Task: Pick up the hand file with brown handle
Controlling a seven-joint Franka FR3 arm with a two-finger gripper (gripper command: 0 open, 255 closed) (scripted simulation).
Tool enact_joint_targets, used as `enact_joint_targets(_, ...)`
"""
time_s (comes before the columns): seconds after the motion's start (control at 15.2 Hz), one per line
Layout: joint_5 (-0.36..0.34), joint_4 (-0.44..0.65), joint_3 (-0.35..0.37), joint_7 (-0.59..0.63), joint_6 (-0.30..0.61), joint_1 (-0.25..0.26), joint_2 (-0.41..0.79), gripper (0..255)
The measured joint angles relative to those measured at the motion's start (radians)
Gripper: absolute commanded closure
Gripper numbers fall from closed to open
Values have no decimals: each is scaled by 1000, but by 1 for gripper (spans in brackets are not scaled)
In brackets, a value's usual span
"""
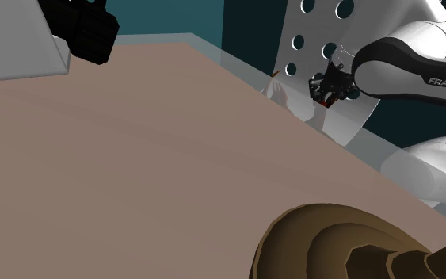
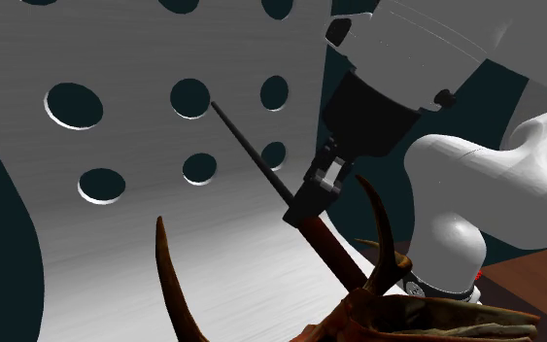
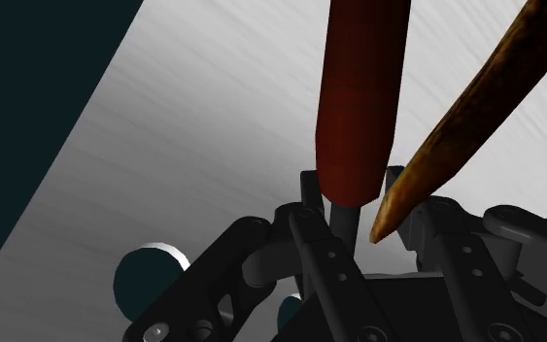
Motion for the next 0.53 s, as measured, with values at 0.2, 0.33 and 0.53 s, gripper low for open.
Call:
enact_joint_targets(0.2,0,0,0,0,0,0,0,255)
enact_joint_targets(0.33,0,0,0,1,0,0,-1,255)
enact_joint_targets(0.53,-2,13,-3,-2,-14,-1,0,255)
